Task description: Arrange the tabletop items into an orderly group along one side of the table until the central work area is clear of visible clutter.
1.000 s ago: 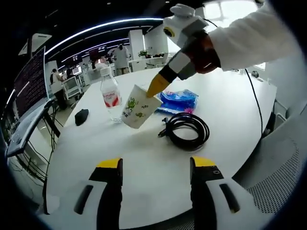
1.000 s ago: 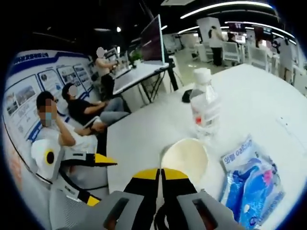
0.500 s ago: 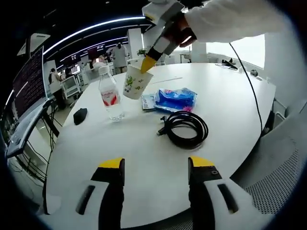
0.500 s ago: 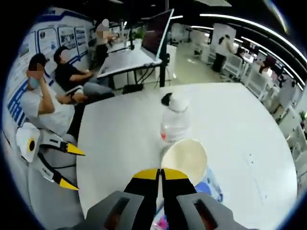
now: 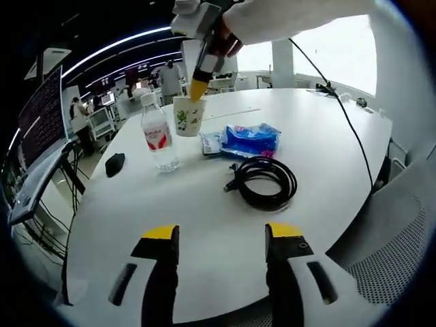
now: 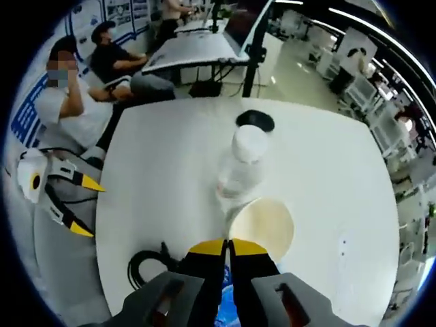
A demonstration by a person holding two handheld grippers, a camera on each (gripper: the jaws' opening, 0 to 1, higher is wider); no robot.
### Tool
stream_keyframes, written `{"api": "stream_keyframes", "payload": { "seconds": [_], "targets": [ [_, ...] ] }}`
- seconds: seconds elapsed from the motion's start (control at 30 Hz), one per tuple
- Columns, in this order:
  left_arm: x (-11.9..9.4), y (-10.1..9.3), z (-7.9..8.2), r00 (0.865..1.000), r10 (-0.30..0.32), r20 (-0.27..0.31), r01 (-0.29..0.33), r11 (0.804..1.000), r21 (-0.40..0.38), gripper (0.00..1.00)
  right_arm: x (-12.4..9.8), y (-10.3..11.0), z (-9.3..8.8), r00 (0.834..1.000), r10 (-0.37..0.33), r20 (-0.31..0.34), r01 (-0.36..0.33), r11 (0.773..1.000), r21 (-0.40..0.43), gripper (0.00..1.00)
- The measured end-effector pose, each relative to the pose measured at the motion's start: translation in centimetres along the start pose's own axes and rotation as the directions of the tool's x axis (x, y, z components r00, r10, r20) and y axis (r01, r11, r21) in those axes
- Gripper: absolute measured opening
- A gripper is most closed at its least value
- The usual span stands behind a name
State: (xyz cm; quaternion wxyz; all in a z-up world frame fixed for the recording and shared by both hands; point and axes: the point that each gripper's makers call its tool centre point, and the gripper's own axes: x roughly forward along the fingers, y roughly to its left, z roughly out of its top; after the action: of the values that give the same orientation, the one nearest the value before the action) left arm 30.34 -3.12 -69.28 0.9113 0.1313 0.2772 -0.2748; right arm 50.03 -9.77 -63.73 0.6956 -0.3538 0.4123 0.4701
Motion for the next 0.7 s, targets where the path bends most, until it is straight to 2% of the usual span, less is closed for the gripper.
{"api": "stream_keyframes", "payload": {
  "seconds": [0.13, 0.33, 0.7],
  "targets": [
    [-0.1, 0.0, 0.0, 1.0, 0.003, 0.0, -0.003, 1.0, -0.001, 0.49, 1.4, 0.6, -0.2, 0.999, 0.025, -0.046, -0.028, 0.997, -0.072, 0.0],
    [-0.1, 0.0, 0.0, 1.0, 0.004, -0.003, -0.004, 1.0, 0.002, 0.48, 3.1, 0.4, -0.9, 0.994, 0.027, -0.11, -0.042, 0.991, -0.13, 0.0],
    [-0.1, 0.1, -0.1, 1.0, 0.01, -0.006, -0.01, 1.0, 0.002, 0.46, 4.3, -0.1, -1.6, 0.991, 0.043, -0.127, -0.062, 0.987, -0.146, 0.0]
  ]
}}
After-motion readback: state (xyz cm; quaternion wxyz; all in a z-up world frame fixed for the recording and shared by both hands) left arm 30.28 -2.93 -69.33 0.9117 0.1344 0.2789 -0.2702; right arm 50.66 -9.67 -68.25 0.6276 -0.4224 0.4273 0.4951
